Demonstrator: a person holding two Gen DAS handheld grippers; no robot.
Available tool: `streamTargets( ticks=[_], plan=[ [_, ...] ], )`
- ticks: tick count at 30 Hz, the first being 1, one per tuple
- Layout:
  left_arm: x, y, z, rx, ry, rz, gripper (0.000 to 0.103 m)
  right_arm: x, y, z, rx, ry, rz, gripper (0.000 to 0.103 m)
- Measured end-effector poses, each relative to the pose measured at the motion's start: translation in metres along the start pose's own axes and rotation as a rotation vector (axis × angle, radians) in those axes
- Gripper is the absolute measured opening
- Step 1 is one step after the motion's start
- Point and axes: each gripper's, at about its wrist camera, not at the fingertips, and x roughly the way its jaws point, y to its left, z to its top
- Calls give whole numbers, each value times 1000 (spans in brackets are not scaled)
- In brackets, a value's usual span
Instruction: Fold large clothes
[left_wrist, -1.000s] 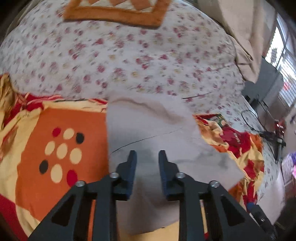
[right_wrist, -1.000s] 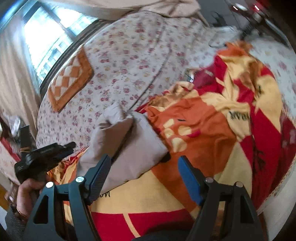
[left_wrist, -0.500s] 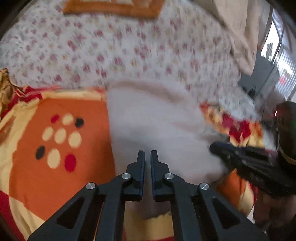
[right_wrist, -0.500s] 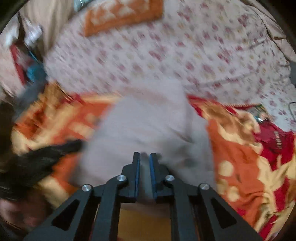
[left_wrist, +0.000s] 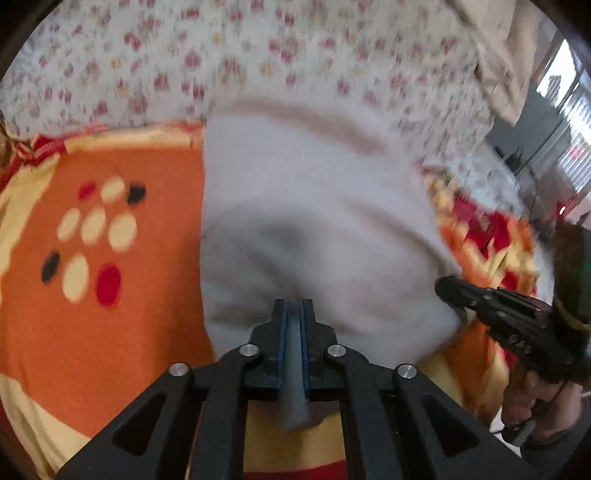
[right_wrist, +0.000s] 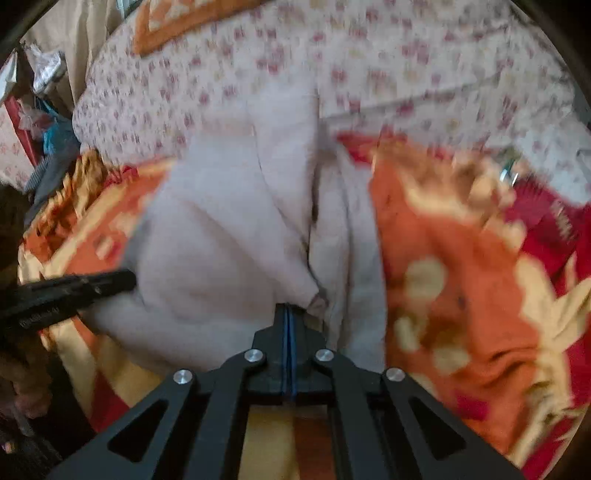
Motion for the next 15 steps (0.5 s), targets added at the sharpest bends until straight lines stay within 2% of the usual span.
streamTargets(
  ticks=[2, 4, 8, 9, 12, 15],
  plan=[
    [-11, 5, 20, -46, -72, 1, 0, -21, 10, 25, -9, -68, -22, 12],
    [-10, 9, 39, -80, -94, 11, 0, -29, 16, 51, -13, -94, -58, 20],
    [11, 24, 85, -190, -117, 26, 0, -7, 24, 116, 33, -77, -85, 21],
    [19, 28, 94, -218, -129, 31, 3, 1, 25, 126, 46, -68, -94, 21],
    [42, 35, 96, -237, -117, 33, 6, 39, 30, 151, 84, -28, -103, 21],
    [62, 41, 88, -268, -63, 66, 6, 72, 34, 156, 71, 7, -125, 21]
  ],
)
